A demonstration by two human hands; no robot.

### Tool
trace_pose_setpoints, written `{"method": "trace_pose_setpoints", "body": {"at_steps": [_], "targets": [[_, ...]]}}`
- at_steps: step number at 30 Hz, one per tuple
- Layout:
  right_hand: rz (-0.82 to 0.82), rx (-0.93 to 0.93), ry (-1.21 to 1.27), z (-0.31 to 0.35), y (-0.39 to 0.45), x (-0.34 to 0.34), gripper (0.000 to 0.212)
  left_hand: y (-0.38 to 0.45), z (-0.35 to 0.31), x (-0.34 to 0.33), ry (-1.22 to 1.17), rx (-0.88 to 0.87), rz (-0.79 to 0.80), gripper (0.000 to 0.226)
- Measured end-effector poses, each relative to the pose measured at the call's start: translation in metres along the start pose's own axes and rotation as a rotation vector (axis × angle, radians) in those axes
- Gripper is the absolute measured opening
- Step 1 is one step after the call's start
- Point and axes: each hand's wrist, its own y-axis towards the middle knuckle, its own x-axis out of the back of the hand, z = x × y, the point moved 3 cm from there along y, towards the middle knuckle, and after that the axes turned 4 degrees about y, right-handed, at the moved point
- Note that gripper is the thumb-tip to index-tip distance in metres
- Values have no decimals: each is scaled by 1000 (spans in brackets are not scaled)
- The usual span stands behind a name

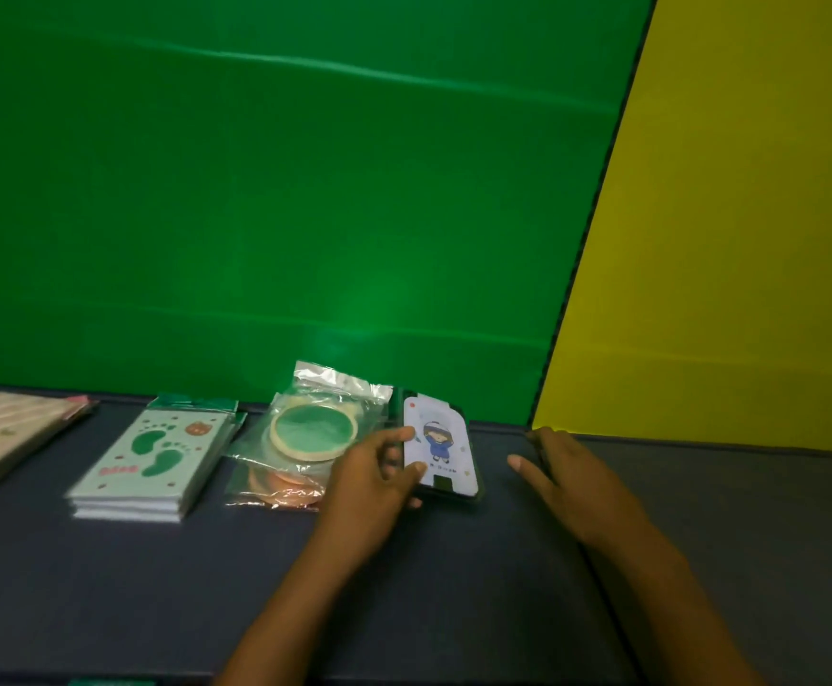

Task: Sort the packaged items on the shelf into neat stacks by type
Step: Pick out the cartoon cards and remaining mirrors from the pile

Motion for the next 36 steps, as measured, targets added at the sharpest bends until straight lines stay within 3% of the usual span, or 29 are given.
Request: {"method": "trace_pose_setpoints", "body": {"at_steps": [11,18,23,28,31,36], "targets": [[-18,36,25,-24,-8,11,56,16,37,-71,502,-8,109,42],[5,37,51,-31,-9,10,55,13,40,-79,962,-182,42,40],[1,76,38,-22,-13,10,55,5,37,-76,987,-234,47,41],[-39,122,-6,4,-15,15,53,-3,1,-37,818,-397,-49,33],[-71,157,-34,29,-17,17,52,-11,-17,4,882,-462,-111,36],[-103,245,-36,83,-27,2,51,-36,-15,78,1051,-401,-102,47]]}}
